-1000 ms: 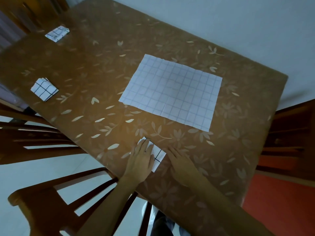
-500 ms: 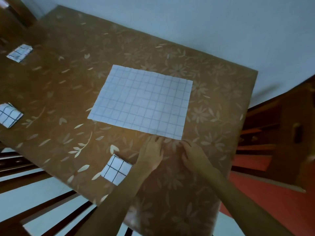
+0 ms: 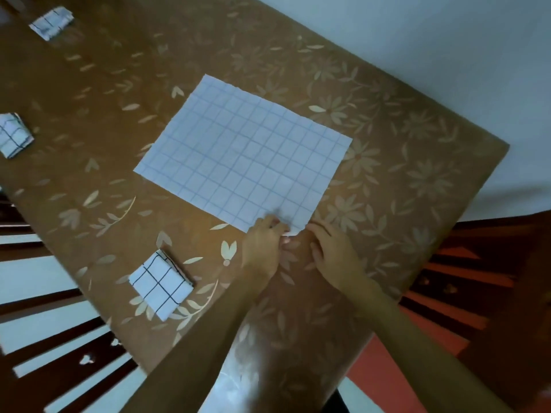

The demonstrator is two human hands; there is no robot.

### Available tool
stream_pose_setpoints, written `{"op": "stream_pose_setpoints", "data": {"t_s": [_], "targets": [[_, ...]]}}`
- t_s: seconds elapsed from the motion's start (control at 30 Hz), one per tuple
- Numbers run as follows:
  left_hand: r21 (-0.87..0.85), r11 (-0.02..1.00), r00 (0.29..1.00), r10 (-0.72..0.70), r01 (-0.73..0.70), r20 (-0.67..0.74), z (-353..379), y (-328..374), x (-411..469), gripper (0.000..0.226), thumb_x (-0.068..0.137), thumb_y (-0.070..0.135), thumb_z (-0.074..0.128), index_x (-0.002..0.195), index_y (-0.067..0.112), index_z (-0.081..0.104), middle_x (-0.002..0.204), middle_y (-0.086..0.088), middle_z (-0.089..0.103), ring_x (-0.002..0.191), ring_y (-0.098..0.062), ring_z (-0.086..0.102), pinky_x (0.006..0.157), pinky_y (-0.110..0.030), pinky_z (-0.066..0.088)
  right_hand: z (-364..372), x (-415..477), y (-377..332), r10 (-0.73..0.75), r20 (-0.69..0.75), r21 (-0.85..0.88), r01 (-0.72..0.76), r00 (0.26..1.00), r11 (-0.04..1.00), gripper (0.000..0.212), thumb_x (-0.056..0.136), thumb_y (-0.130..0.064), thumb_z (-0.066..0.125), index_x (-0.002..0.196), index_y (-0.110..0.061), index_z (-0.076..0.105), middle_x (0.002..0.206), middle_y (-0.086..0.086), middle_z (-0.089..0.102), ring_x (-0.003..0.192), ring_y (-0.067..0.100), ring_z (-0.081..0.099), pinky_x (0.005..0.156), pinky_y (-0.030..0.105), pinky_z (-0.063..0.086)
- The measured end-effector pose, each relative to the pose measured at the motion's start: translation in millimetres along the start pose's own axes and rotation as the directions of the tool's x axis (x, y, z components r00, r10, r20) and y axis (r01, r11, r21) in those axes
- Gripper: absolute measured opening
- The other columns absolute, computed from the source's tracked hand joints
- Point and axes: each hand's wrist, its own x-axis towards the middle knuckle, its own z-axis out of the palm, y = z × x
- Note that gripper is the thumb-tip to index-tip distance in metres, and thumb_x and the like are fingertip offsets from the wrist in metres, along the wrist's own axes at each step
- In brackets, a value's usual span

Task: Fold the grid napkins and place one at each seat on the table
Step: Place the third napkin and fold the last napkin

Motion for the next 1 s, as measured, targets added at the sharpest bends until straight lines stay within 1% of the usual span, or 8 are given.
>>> {"op": "stream_pose_setpoints", "data": {"t_s": [0.13,0.23,0.37,0.47,0.57,0.67,0.8,1.0], "targets": [[-0.018,0.997,0.997,-0.078,0.078,-0.009,1.8,7.5,-2.8,0.019,0.098,0.020,0.058,0.110,0.016,0.074,0.121,-0.001,0.065,0.105,-0.025,0.059,0.078,-0.037,0.052,-6.4,1.1,7.6,-0.025,0.019,-0.012,0.025,1.000,1.000,0.047,0.089,-0.001,0.057,0.135,-0.008,0.056,0.143,0.009,0.052,0.130,0.027,0.050,0.111,0.041,0.041],[-0.110,0.992,0.998,-0.049,0.053,0.038,0.1,21.5,-15.8,0.014,0.096,0.017,0.062,0.104,0.017,0.074,0.118,0.002,0.067,0.105,-0.023,0.060,0.082,-0.037,0.053,-16.8,2.5,10.1,-0.062,-0.015,-0.072,0.061,0.998,0.996,0.055,0.083,0.004,0.062,0.136,-0.009,0.055,0.144,0.013,0.052,0.132,0.031,0.050,0.108,0.047,0.044],[-0.318,0.947,0.991,-0.012,0.054,0.133,-6.2,44.1,-44.6,0.012,0.094,0.020,0.064,0.101,0.020,0.073,0.108,0.004,0.070,0.102,-0.018,0.063,0.089,-0.039,0.051,-35.3,-0.3,21.7,-0.099,-0.040,-0.176,0.090,0.994,0.980,0.063,0.065,0.015,0.069,0.122,-0.010,0.067,0.136,0.013,0.059,0.126,0.033,0.055,0.108,0.037,0.034],[-0.397,0.912,0.993,-0.075,0.106,0.093,-9.4,57.9,-69.5,0.010,0.094,0.024,0.062,0.098,0.029,0.070,0.103,0.009,0.072,0.097,-0.013,0.065,0.087,-0.037,0.053,-52.8,-4.2,36.7,-0.128,0.034,-0.213,0.132,0.991,0.968,0.043,0.065,0.011,0.073,0.101,-0.013,0.074,0.131,0.009,0.064,0.129,0.031,0.053,0.110,0.045,0.036],[-0.414,0.896,0.987,-0.156,0.158,0.040,-12.3,70.9,-97.3,0.009,0.096,0.026,0.059,0.095,0.030,0.067,0.096,0.013,0.071,0.091,-0.008,0.065,0.082,-0.030,0.052,-77.5,-13.0,45.0,-0.136,0.078,-0.215,0.150,0.988,0.965,0.022,0.078,0.002,0.069,0.090,-0.016,0.073,0.113,0.002,0.072,0.128,0.024,0.054,0.108,0.037,0.031],[-0.441,0.873,0.965,-0.257,0.209,-0.050,-11.4,85.8,-124.1,0.009,0.096,0.020,0.061,0.092,0.023,0.068,0.090,0.013,0.072,0.087,-0.008,0.065,0.080,-0.031,0.052,-100.3,-28.9,50.5,-0.181,0.103,-0.238,0.201,0.978,0.950,0.017,0.084,-0.003,0.066,0.094,-0.015,0.072,0.101,0.000,0.073,0.117,0.020,0.060,0.105,0.031,0.029],[-0.495,0.820,0.912,-0.392,0.285,-0.123,1.7,110.9,-158.5,0.008,0.097,0.017,0.060,0.099,0.017,0.068,0.096,0.007,0.072,0.089,-0.011,0.066,0.084,-0.037,0.056,-122.5,-48.6,65.5,-0.284,0.104,-0.237,0.301,0.953,0.924,0.012,0.084,-0.006,0.068,0.091,-0.015,0.071,0.088,0.000,0.074,0.092,0.023,0.067,0.096,0.038,0.043],[-0.503,0.803,0.907,-0.412,0.320,-0.081,18.7,161.1,-186.0,0.039,0.092,0.048,0.055,0.124,0.026,0.062,0.121,0.006,0.067,0.103,-0.009,0.063,0.097,-0.043,0.051,-146.7,-77.1,75.4,-0.372,0.011,-0.174,0.368,0.928,0.913,0.006,0.083,-0.011,0.076,0.088,-0.014,0.074,0.076,0.002,0.072,0.074,0.025,0.067,0.077,0.040,0.051]]}}
